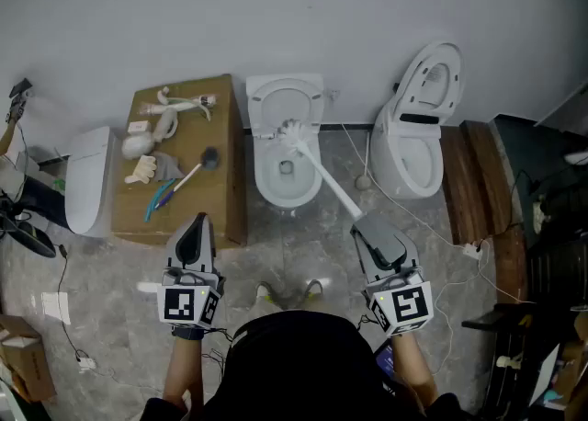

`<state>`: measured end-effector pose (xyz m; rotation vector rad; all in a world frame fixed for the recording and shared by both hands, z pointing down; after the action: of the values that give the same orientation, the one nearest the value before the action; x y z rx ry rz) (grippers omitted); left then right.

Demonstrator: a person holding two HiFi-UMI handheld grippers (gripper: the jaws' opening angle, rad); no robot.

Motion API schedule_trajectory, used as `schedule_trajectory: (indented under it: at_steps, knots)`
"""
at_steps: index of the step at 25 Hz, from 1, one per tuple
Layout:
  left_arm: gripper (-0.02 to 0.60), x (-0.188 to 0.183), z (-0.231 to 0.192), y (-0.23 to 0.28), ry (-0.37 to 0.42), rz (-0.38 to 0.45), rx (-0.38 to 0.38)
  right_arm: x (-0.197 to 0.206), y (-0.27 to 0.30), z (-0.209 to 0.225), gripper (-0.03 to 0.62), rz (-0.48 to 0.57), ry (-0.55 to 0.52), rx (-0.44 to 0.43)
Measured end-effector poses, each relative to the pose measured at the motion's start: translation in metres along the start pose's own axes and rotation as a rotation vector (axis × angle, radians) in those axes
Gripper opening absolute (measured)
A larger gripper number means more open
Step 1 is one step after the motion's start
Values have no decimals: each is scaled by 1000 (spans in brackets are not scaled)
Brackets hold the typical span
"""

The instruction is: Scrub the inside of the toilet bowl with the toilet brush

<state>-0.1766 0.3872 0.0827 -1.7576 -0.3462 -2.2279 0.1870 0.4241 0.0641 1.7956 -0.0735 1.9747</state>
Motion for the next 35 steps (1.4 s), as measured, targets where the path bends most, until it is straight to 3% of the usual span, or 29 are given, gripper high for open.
schedule_trajectory:
  at_steps: [6, 16, 24, 35]
  knots:
    - [12, -7, 27, 14, 18, 32, 42, 6, -3, 13, 149, -34, -14, -7]
    - [12, 2, 51, 11, -7, -71, -19, 23, -7, 55, 150, -112, -36, -61]
    - [12, -3, 92, 39, 97, -82, 2, 39, 5, 108, 150, -192, -86, -61]
    - [12, 51, 52, 90, 11, -118, 7, 61, 86, 106, 149, -307, -132, -37]
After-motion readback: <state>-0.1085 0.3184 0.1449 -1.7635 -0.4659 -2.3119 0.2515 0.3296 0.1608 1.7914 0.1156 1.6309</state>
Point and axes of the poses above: the fingertips, and each gripper's own axes: y forward along the fingers, z to its right, x out of its underside, the point moved 10 cm from there along -y, backward along the fingers, and after that the axes turned 14 degrees about y, right-handed, at the moved point
